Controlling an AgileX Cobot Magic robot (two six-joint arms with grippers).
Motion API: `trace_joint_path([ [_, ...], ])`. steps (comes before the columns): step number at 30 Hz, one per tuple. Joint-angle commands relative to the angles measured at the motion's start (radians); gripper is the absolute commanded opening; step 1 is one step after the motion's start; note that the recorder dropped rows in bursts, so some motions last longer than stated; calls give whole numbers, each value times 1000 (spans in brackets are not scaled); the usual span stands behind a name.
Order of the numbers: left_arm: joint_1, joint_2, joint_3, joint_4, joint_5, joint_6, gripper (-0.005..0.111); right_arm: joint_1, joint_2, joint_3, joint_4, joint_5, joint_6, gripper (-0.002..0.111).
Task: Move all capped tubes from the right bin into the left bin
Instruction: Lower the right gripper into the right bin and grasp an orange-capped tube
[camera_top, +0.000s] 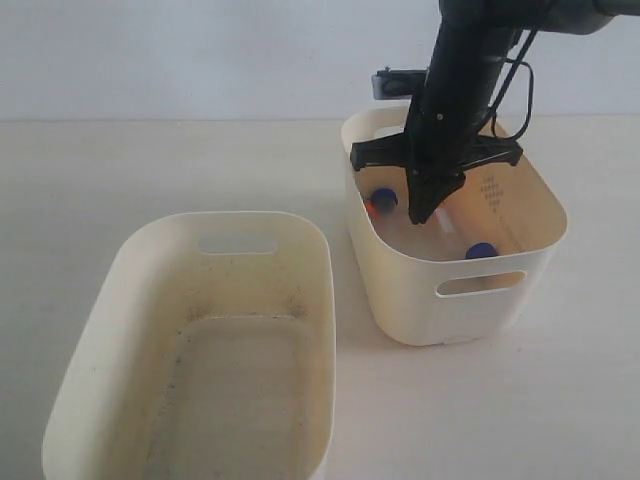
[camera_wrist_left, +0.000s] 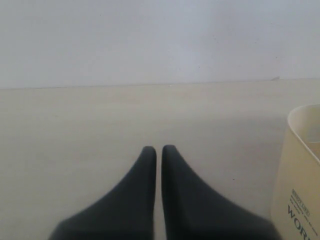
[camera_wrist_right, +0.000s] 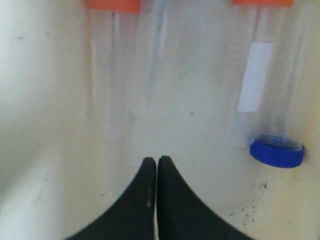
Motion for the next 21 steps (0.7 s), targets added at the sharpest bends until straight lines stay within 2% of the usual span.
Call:
trace_joint_path([
  [1,1,-3,-3,2,-5,-8,4,-1,18,-6,-61,2,-2,-1],
  [11,1,-3,-3,2,-5,-8,4,-2,20,-6,-80,2,-2,-1],
  [15,1,-3,-3,2,-5,-8,4,-2,52,-6,-80,-31,-68,-1],
  [17,1,-3,-3,2,-5,-8,4,-2,56,-6,-64,-46,-89,4],
  [18,1,-3,-3,2,-5,-8,4,-2,56,-6,-44,-53,-110,13],
  [19,1,-3,-3,2,-5,-8,4,-2,57,-6,-31,-53,-114,31],
  [20,1,-3,-3,2,-5,-8,4,-2,57,-6,-21,-53,-114,42],
  [21,1,-3,-3,2,-5,-8,4,-2,59,-6,-13,-48,-107,60],
])
